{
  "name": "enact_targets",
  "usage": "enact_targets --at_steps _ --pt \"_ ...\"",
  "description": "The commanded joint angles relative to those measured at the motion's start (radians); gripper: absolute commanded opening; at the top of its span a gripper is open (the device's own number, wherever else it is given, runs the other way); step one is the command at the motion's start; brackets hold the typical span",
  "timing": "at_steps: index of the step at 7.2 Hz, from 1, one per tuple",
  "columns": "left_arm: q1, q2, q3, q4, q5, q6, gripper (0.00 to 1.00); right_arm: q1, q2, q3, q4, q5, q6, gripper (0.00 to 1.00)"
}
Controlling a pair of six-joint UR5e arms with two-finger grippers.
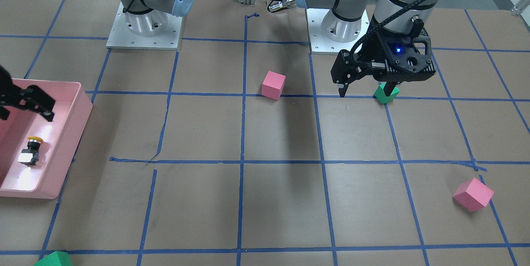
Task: Align button upright
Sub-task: 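Move the right gripper over the pink tray above the button switch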
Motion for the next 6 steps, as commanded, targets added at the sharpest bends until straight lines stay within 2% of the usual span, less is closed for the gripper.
enact_targets --at_steps 1,2,3,4,6 --pt "0.000 0.000 0.000 0.000 0.001 0.000 1.00 -0.117 0.076 0.108 -0.234 -0.022 -0.056 0.99" --pt "0.000 0.002 0.000 0.000 0.001 0.000 1.00 -0.133 0.130 0.157 -0.359 -0.019 -0.137 0.99" --pt "0.000 0.002 0.000 0.000 -0.001 0.000 1.00 -0.155 0.170 0.169 -0.412 -0.008 -0.156 0.99" --pt "0.000 0.002 0.000 0.000 -0.001 0.000 1.00 -0.186 0.188 0.175 -0.420 0.044 -0.209 0.99" --pt "0.000 0.002 0.000 0.000 -0.001 0.000 1.00 -0.206 0.205 0.181 -0.420 0.057 -0.233 0.99"
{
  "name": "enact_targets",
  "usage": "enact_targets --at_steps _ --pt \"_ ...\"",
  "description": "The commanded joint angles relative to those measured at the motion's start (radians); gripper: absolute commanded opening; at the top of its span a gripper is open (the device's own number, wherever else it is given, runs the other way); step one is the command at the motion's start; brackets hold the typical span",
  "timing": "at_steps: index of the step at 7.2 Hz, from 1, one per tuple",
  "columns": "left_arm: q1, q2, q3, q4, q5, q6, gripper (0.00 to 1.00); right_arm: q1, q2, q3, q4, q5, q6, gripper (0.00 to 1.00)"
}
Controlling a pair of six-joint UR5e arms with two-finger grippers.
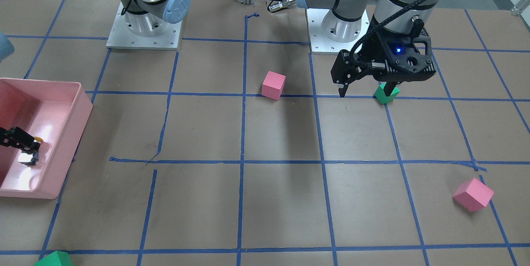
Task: Align button upright
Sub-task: 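Lower the right gripper and grasp the yellow-capped button switch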
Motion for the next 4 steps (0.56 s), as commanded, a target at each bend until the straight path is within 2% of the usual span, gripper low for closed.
enact_targets --at_steps 1,4 --pt "0.000 0.001 0.000 0.000 -0.002 0.000 1.00 -0.012 0.012 0.011 -0.005 0.013 -0.017 0.99" --pt "0.000 0.001 0.000 0.000 -0.002 0.000 1.00 -0.012 0.027 0.018 -0.019 0.011 -0.017 0.99"
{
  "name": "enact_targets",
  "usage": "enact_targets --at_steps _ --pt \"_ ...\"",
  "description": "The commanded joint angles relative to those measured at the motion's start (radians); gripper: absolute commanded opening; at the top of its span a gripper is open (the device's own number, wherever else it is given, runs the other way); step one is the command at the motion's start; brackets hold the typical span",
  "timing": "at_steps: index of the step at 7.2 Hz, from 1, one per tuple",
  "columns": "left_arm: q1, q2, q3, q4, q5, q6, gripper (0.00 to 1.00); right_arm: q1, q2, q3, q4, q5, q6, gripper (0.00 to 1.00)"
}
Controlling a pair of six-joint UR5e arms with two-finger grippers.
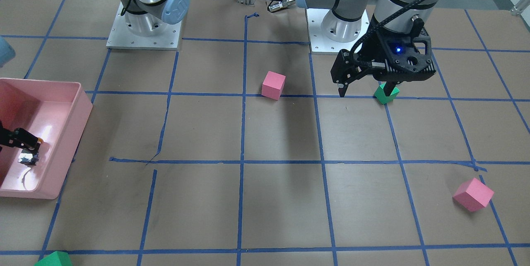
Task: Align button upright
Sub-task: 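Lower the right gripper and grasp the yellow-capped button switch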
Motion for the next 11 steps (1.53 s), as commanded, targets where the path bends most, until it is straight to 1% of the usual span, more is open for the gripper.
enact_targets --at_steps 1,2,3,4,8,9,10,11 --pt "0.000 0.000 0.000 0.000 0.000 0.000 1.00 0.000 0.015 0.000 -0.007 0.010 0.000 0.99" --pt "0.000 0.000 0.000 0.000 0.001 0.000 1.00 0.000 0.024 0.000 -0.017 0.012 -0.002 0.99" --pt "0.000 0.000 0.000 0.000 0.001 0.000 1.00 0.000 0.052 0.000 -0.079 0.003 -0.003 0.99" --pt "0.000 0.000 0.000 0.000 0.001 0.000 1.00 0.000 0.070 0.001 -0.086 0.009 -0.003 0.99" --pt "0.000 0.000 0.000 0.000 0.001 0.000 1.00 0.000 0.080 0.018 -0.077 -0.003 0.000 0.98" --pt "0.000 0.000 0.000 0.000 0.001 0.000 1.00 0.000 0.078 0.018 -0.075 -0.005 0.000 0.91" --pt "0.000 0.000 0.000 0.000 0.001 0.000 1.00 0.000 0.078 0.018 -0.073 -0.007 0.000 0.79" --pt "0.000 0.000 0.000 0.000 0.003 0.000 1.00 0.000 0.078 0.017 -0.070 -0.005 0.000 0.61"
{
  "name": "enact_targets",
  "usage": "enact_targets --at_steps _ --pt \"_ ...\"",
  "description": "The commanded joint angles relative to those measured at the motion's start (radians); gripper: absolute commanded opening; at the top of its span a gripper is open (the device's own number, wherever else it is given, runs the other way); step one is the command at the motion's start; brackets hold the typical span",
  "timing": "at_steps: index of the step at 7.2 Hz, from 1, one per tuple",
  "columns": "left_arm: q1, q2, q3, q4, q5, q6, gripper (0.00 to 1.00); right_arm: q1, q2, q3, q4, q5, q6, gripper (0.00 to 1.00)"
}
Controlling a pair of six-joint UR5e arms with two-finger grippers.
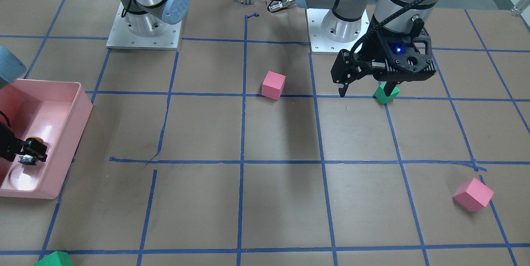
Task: Align button upright
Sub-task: 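Lower the right gripper and grasp the yellow-capped button switch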
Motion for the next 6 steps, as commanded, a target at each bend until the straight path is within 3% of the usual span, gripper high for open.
enact_targets --at_steps 1,3,6 --pt "0.000 0.000 0.000 0.000 0.000 0.000 1.00 0.000 -0.001 -0.002 0.003 0.000 -0.002 0.36" --pt "0.000 0.000 0.000 0.000 0.000 0.000 1.00 0.000 -0.003 -0.014 0.005 0.000 0.003 0.03" --pt "0.000 0.000 0.000 0.000 0.000 0.000 1.00 0.006 -0.029 -0.074 0.058 -0.001 0.003 0.00"
